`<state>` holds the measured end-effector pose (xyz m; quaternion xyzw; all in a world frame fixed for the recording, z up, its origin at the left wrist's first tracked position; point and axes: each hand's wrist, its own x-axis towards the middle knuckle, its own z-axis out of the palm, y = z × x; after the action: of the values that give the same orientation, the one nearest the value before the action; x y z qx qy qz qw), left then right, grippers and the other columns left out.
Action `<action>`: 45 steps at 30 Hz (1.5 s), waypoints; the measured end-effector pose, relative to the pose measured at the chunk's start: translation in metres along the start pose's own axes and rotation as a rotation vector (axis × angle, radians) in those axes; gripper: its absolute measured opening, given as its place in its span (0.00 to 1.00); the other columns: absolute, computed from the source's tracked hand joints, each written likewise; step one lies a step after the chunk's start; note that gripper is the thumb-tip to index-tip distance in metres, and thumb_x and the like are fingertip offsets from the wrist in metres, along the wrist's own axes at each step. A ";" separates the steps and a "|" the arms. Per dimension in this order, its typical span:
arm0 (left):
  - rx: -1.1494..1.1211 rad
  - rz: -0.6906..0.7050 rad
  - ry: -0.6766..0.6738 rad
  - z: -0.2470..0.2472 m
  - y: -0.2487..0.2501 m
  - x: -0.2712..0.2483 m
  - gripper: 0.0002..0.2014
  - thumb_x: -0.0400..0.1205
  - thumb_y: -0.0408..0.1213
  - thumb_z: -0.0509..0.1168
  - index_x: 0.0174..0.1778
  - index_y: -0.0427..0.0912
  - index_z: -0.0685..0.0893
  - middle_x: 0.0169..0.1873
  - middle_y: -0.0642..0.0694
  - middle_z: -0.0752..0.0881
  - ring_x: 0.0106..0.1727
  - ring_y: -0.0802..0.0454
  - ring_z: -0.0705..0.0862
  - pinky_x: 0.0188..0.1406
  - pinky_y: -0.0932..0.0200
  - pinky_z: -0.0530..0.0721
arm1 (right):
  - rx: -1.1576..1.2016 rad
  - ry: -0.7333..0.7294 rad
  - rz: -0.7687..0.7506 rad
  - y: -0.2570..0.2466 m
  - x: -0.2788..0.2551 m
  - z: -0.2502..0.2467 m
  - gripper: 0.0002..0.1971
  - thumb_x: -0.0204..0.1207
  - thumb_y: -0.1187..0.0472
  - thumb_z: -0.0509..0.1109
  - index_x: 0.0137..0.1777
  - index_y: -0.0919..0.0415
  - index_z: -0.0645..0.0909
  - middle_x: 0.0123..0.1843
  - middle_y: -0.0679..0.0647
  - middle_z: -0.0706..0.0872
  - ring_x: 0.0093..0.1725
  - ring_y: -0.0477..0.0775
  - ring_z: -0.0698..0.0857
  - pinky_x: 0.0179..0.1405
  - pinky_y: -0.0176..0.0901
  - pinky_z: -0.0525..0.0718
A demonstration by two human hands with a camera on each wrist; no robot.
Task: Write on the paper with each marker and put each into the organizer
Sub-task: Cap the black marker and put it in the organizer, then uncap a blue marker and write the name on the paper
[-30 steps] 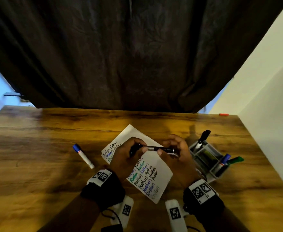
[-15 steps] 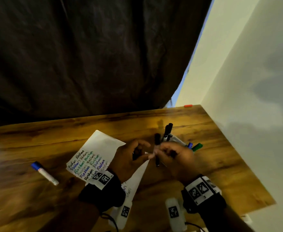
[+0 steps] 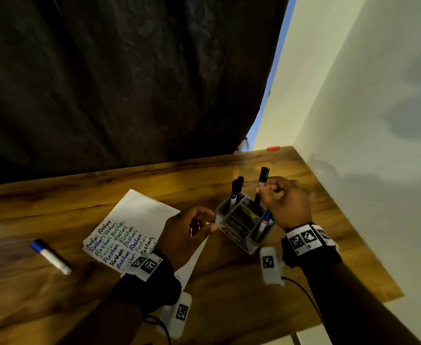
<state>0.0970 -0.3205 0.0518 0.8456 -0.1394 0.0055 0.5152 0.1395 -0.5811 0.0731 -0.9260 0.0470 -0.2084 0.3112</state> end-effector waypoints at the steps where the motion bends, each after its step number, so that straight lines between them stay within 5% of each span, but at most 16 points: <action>1: 0.013 -0.001 0.004 0.000 -0.001 0.000 0.11 0.78 0.51 0.71 0.54 0.56 0.83 0.32 0.60 0.83 0.34 0.58 0.82 0.34 0.70 0.78 | -0.049 -0.047 0.023 0.003 0.001 0.004 0.10 0.69 0.45 0.76 0.47 0.46 0.85 0.31 0.33 0.76 0.50 0.55 0.85 0.57 0.61 0.80; 3: 0.031 -0.009 0.013 0.000 -0.003 0.001 0.10 0.79 0.50 0.71 0.54 0.55 0.83 0.31 0.59 0.82 0.35 0.58 0.82 0.35 0.71 0.78 | -0.110 -0.143 0.062 0.009 0.004 0.010 0.10 0.71 0.44 0.74 0.48 0.46 0.84 0.33 0.39 0.81 0.48 0.52 0.85 0.47 0.46 0.80; 6: 0.047 -0.019 0.029 0.000 -0.007 0.001 0.09 0.79 0.49 0.71 0.54 0.56 0.83 0.31 0.58 0.82 0.35 0.56 0.83 0.35 0.71 0.78 | -0.135 -0.248 0.091 0.022 0.008 0.019 0.12 0.71 0.38 0.68 0.40 0.46 0.81 0.35 0.43 0.84 0.38 0.49 0.84 0.34 0.39 0.78; 9: 0.066 -0.027 0.033 0.000 -0.009 0.001 0.08 0.79 0.50 0.70 0.53 0.57 0.83 0.32 0.57 0.82 0.36 0.56 0.83 0.36 0.70 0.80 | -0.161 -0.289 0.101 0.029 0.008 0.023 0.18 0.71 0.31 0.59 0.32 0.42 0.77 0.33 0.46 0.83 0.41 0.55 0.84 0.47 0.54 0.84; 12: 0.069 -0.034 0.038 -0.003 -0.010 0.001 0.09 0.80 0.49 0.70 0.54 0.56 0.83 0.32 0.55 0.83 0.38 0.56 0.83 0.38 0.70 0.80 | -0.199 -0.267 0.124 0.023 0.008 0.017 0.17 0.71 0.31 0.57 0.41 0.38 0.82 0.46 0.48 0.87 0.54 0.59 0.82 0.61 0.68 0.77; 15: 0.088 -0.047 0.043 -0.011 -0.011 -0.002 0.08 0.80 0.49 0.69 0.54 0.56 0.83 0.33 0.55 0.83 0.38 0.57 0.83 0.38 0.72 0.79 | -0.228 -0.140 0.090 0.007 0.005 0.006 0.15 0.74 0.38 0.66 0.53 0.44 0.84 0.56 0.49 0.87 0.62 0.59 0.78 0.65 0.64 0.70; 23: 0.225 -0.183 0.086 -0.073 -0.042 -0.037 0.08 0.81 0.51 0.68 0.54 0.61 0.80 0.37 0.56 0.85 0.40 0.62 0.84 0.46 0.66 0.81 | -0.037 -0.039 -0.187 -0.074 -0.009 0.025 0.10 0.77 0.45 0.64 0.43 0.46 0.85 0.46 0.46 0.88 0.54 0.55 0.80 0.62 0.61 0.71; 26: 0.237 -0.271 0.126 -0.114 -0.066 -0.065 0.09 0.80 0.49 0.70 0.54 0.59 0.80 0.38 0.55 0.86 0.41 0.61 0.85 0.45 0.59 0.85 | -0.082 -0.065 -0.320 -0.122 -0.025 0.056 0.05 0.77 0.52 0.73 0.41 0.49 0.86 0.43 0.50 0.88 0.50 0.56 0.82 0.51 0.41 0.62; 29: 0.189 -0.392 0.165 -0.150 -0.084 -0.088 0.10 0.83 0.47 0.67 0.59 0.54 0.81 0.43 0.53 0.88 0.47 0.54 0.88 0.51 0.53 0.88 | -0.162 -0.223 -0.393 -0.162 -0.040 0.094 0.08 0.77 0.45 0.67 0.42 0.45 0.84 0.46 0.45 0.87 0.53 0.51 0.79 0.61 0.54 0.70; 31: 0.075 -0.423 0.245 -0.175 -0.100 -0.107 0.10 0.84 0.41 0.65 0.61 0.47 0.82 0.46 0.51 0.87 0.52 0.53 0.88 0.54 0.60 0.86 | -0.133 -0.391 -0.454 -0.189 -0.051 0.125 0.12 0.78 0.42 0.60 0.44 0.44 0.82 0.49 0.41 0.86 0.56 0.50 0.80 0.63 0.58 0.71; 32: 0.104 -0.405 0.260 -0.186 -0.107 -0.115 0.08 0.83 0.40 0.66 0.57 0.48 0.84 0.43 0.52 0.87 0.48 0.59 0.88 0.52 0.64 0.85 | -0.109 -0.445 -0.482 -0.203 -0.058 0.139 0.12 0.78 0.43 0.59 0.45 0.44 0.82 0.50 0.39 0.87 0.56 0.49 0.81 0.62 0.56 0.71; 34: 0.138 -0.401 0.312 -0.205 -0.119 -0.126 0.03 0.79 0.45 0.68 0.47 0.57 0.85 0.39 0.51 0.88 0.41 0.61 0.87 0.48 0.58 0.87 | -0.057 -0.508 -0.547 -0.227 -0.071 0.166 0.11 0.78 0.45 0.60 0.47 0.44 0.84 0.49 0.39 0.88 0.55 0.48 0.82 0.61 0.55 0.69; 39: 0.247 -0.395 0.421 -0.248 -0.146 -0.158 0.03 0.75 0.58 0.66 0.43 0.68 0.81 0.39 0.60 0.88 0.40 0.61 0.87 0.42 0.58 0.85 | -0.059 -0.653 -0.658 -0.277 -0.103 0.236 0.09 0.77 0.48 0.65 0.54 0.42 0.83 0.46 0.40 0.89 0.59 0.48 0.80 0.58 0.53 0.65; 42: 0.280 -0.428 0.435 -0.266 -0.156 -0.172 0.07 0.75 0.58 0.68 0.46 0.66 0.82 0.34 0.57 0.85 0.37 0.65 0.84 0.36 0.71 0.79 | -0.156 -0.753 -0.659 -0.296 -0.115 0.270 0.14 0.75 0.44 0.67 0.60 0.42 0.80 0.49 0.43 0.89 0.62 0.53 0.81 0.62 0.55 0.67; 45: 0.259 -0.469 0.434 -0.275 -0.158 -0.179 0.08 0.78 0.44 0.73 0.48 0.60 0.82 0.33 0.55 0.84 0.38 0.67 0.83 0.35 0.79 0.74 | -0.225 -0.828 -0.614 -0.306 -0.123 0.290 0.21 0.75 0.40 0.68 0.66 0.44 0.78 0.54 0.48 0.89 0.61 0.56 0.84 0.67 0.58 0.70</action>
<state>-0.0001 0.0291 0.0157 0.8922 0.1734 0.0843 0.4083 0.1356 -0.1470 0.0030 -0.9296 -0.3313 0.0997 0.1270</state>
